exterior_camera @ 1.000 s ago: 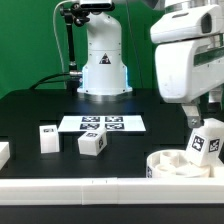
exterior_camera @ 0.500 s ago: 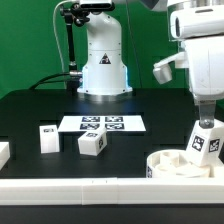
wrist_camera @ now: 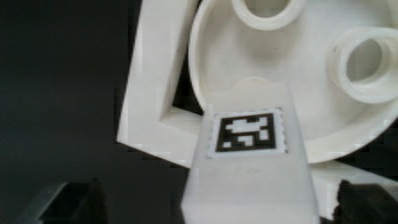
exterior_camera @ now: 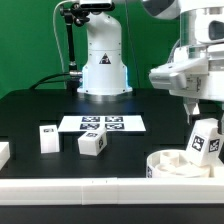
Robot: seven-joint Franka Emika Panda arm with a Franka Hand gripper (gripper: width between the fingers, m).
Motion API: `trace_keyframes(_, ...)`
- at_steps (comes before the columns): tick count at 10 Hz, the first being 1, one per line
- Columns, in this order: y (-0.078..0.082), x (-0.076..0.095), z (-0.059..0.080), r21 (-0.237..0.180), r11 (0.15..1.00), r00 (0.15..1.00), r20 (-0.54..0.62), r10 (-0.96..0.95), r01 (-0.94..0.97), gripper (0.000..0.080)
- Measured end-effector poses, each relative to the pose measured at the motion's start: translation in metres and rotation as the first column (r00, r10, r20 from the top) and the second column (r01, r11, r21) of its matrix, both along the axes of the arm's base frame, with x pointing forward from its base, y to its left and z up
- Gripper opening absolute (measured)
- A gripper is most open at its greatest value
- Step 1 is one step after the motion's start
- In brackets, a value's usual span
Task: Assemble stool
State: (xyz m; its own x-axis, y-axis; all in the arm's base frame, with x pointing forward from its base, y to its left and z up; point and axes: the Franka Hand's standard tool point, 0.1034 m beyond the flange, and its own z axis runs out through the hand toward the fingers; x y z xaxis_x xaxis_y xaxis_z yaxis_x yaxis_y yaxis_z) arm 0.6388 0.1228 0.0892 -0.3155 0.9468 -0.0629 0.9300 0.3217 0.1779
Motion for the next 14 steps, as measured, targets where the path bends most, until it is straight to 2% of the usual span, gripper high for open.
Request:
trace_keyframes(2,-0.001,0.0,-0.003,-0.042,0.992,0.993,0.004,0.118,-0.117,0.0648)
trace_keyframes(5,-0.004,-0.001,-0.006,-0.049,0.988,0.989,-0.001,0.145,-0.145,0.0648)
trace_keyframes(6,-0.005,-0.001,-0.006,-0.049,0.988,0.99,-0.003,0.144,-0.144,0.0557)
trace_keyframes(7,-0.005,-0.001,-0.006,-0.049,0.988,0.99,-0.003,0.144,-0.143,0.0557)
trace_keyframes(8,-0.006,-0.001,-0.006,-0.05,0.989,0.99,-0.003,0.143,-0.142,0.0357)
trace_keyframes(12,-0.007,-0.001,-0.006,-0.043,0.994,0.995,-0.006,0.103,-0.103,0.0358)
trace_keyframes(14,-0.01,-0.002,-0.006,-0.021,0.997,0.997,-0.022,-0.074,0.074,0.0358)
